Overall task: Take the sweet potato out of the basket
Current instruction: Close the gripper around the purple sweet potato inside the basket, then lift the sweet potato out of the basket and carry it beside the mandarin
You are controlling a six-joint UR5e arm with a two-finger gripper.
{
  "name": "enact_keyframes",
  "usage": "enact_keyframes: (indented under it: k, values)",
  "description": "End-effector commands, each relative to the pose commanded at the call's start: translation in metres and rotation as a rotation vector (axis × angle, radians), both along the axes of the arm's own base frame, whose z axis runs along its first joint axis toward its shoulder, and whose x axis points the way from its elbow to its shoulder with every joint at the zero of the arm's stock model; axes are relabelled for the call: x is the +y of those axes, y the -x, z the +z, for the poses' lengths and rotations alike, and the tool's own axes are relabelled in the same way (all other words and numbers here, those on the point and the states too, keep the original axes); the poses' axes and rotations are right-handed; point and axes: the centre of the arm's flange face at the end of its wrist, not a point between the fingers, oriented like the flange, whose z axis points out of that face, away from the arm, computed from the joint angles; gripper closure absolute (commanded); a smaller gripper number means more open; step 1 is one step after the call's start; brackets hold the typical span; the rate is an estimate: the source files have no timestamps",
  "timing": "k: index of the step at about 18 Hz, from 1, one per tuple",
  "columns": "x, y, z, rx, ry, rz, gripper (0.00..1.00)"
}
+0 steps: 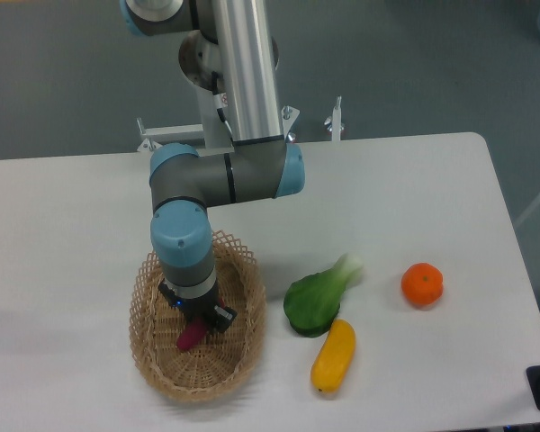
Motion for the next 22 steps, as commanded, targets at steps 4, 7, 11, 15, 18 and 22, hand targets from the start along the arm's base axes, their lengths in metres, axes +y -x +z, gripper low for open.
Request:
enact_keyframes:
  k: [4, 7, 11, 15, 18, 22]
  values:
    - [0.000, 0.000, 0.004, 0.003, -0.004, -0.002, 0.56]
    - [0.000, 0.001, 0.014, 0.010, -0.019, -0.003, 0.56]
    - [-0.004, 0.006, 0.030, 0.021, -0.042, -0.005, 0.57]
    - [-0.016, 0.025, 0.052, 0.038, -0.059, -0.008, 0.57]
    - [-0.034, 0.050, 0.077, 0.055, -0.082, -0.017, 0.57]
    - [-0.072, 0.091, 0.109, 0.041, -0.059, -0.049, 0.57]
